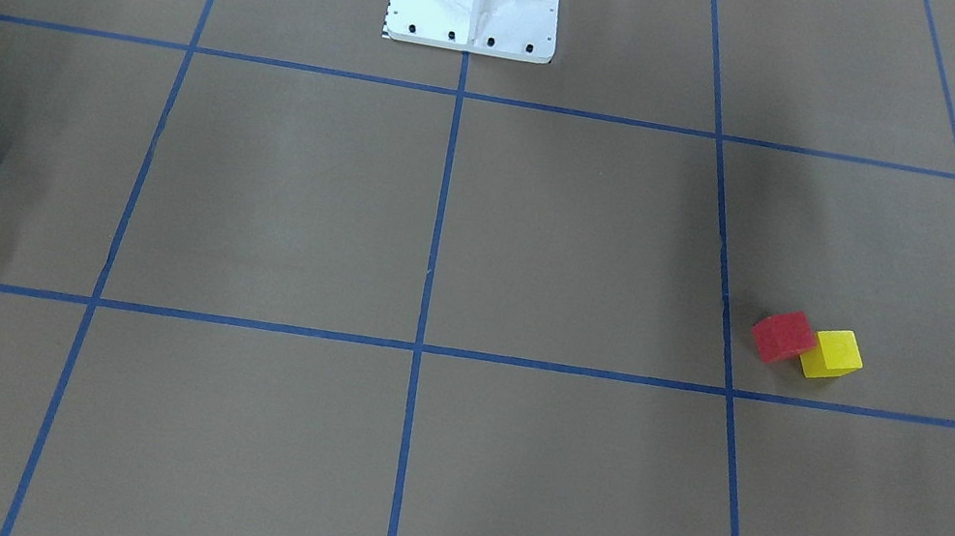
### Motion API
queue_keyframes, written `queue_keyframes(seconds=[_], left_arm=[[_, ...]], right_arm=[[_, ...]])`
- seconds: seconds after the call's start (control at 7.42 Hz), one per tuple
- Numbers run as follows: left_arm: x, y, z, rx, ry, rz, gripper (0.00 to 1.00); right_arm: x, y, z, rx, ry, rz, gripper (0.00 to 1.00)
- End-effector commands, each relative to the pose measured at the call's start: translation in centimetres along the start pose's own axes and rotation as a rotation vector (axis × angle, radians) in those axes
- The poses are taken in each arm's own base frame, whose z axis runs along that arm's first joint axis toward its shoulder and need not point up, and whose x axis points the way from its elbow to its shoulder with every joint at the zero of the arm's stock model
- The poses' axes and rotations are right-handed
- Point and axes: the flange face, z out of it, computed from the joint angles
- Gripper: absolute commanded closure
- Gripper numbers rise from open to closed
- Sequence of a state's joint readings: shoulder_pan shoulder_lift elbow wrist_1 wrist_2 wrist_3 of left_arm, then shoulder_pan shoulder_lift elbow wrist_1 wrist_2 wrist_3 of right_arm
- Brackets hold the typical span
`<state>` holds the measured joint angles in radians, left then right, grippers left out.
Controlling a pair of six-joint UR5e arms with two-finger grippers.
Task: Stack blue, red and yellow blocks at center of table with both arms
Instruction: 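Lower the right gripper onto the blue cube and grasp it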
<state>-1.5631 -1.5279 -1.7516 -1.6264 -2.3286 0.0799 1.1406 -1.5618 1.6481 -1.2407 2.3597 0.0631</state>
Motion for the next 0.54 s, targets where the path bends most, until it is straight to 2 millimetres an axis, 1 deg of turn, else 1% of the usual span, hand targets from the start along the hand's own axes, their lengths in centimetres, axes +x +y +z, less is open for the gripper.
queue_keyframes(seconds=[0.0,0.13,0.27,0.4], left_arm=[[0.1,-0.1,-0.1,0.002,0.0,0.002,0.0],[0.2,-0.1,-0.2,0.003,0.001,0.004,0.0],[0.2,-0.1,-0.2,0.004,0.001,0.006,0.0],[0.2,-0.1,-0.2,0.004,0.001,0.007,0.0]], right_arm=[[-0.5,1.6,2.2,-0.05,-0.006,-0.004,0.01],[-0.5,2.3,3.0,-0.068,-0.006,-0.002,0.01],[-0.9,2.7,4.1,-0.092,-0.01,-0.005,0.01],[-0.9,2.9,4.9,-0.109,-0.01,-0.005,0.01]])
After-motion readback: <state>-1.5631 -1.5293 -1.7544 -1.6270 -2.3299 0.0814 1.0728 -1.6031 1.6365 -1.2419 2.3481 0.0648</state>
